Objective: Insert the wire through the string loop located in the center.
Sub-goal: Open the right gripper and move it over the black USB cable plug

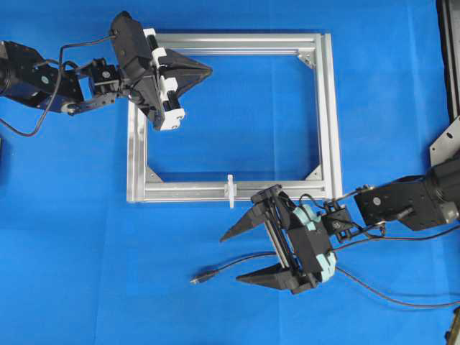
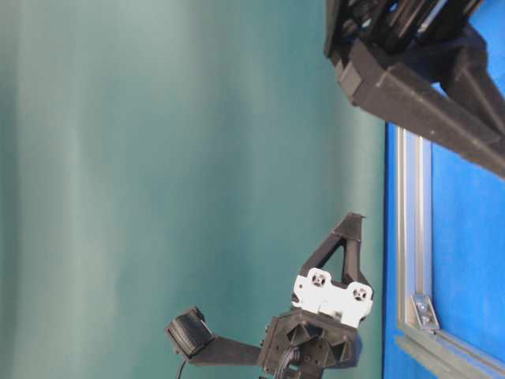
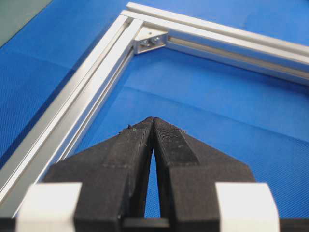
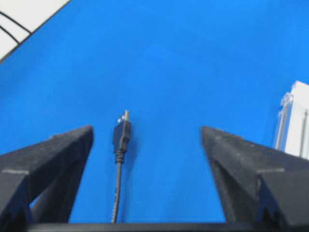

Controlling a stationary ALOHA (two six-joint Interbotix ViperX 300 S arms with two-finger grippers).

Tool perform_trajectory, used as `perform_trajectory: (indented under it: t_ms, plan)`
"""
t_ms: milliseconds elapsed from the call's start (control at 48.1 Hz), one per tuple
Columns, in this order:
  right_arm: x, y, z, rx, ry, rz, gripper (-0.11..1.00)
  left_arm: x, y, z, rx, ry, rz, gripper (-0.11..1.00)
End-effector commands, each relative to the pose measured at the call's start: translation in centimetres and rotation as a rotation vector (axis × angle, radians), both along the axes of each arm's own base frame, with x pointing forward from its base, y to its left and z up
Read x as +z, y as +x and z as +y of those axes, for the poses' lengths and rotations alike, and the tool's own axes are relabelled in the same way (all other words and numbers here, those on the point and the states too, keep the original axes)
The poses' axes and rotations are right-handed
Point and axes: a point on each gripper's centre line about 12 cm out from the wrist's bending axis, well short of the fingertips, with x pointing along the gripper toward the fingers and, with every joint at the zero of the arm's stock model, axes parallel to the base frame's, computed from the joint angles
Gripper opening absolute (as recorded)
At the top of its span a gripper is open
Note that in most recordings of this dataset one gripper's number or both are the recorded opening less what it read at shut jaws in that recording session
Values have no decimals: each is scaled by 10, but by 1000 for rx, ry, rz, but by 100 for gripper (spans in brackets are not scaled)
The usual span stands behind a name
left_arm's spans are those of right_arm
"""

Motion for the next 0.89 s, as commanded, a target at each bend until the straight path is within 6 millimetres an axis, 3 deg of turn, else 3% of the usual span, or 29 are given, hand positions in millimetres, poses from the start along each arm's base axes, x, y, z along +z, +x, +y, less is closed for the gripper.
perform_trajectory:
  t_ms: [0, 229, 624, 874]
  plan:
    - [19, 4, 2, 1, 20, -53, 81, 15, 3, 1, -3, 15, -42, 0]
    - [11, 5, 4, -5, 34, -22, 85, 15, 3, 1, -3, 15, -42, 0]
    - [-37, 19, 9, -26, 61, 106, 85, 15, 2, 2, 0, 14, -39, 0]
    - [-50, 21, 9, -34, 69, 140, 85, 13, 1, 1, 0, 13, -33, 0]
